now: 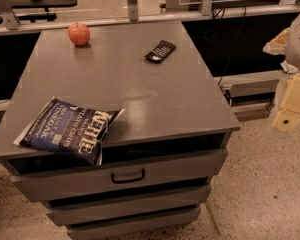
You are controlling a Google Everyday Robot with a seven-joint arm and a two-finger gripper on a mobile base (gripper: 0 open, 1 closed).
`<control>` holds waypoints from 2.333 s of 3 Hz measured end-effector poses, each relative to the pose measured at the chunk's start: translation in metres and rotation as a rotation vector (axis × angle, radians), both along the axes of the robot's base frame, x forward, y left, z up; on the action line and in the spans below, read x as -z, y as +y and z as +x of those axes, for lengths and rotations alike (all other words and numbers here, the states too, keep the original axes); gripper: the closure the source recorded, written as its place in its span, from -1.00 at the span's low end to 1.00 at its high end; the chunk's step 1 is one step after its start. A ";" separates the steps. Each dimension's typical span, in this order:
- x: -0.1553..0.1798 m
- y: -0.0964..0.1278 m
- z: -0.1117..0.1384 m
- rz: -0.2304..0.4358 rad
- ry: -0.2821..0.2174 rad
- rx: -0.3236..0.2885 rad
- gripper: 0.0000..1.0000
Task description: Move rxbar chocolate near apple
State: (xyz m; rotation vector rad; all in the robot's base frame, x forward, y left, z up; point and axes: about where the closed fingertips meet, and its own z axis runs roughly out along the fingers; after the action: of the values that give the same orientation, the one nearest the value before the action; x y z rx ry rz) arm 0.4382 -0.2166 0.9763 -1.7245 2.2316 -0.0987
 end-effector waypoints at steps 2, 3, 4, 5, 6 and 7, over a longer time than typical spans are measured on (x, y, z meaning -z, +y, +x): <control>0.009 0.008 0.033 0.004 -0.047 -0.056 -1.00; 0.029 0.030 0.104 -0.003 -0.122 -0.172 -1.00; 0.041 0.057 0.163 0.011 -0.166 -0.253 -1.00; 0.044 0.086 0.213 0.051 -0.182 -0.279 -1.00; 0.044 0.086 0.213 0.051 -0.181 -0.279 -1.00; 0.045 0.090 0.229 0.116 -0.219 -0.244 -1.00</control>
Offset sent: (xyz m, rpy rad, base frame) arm 0.1239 0.0308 -0.0402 0.0121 -0.1563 0.2138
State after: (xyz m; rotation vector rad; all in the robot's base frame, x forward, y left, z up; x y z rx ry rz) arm 0.6667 -0.1270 0.9308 -1.8122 1.8235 -0.0942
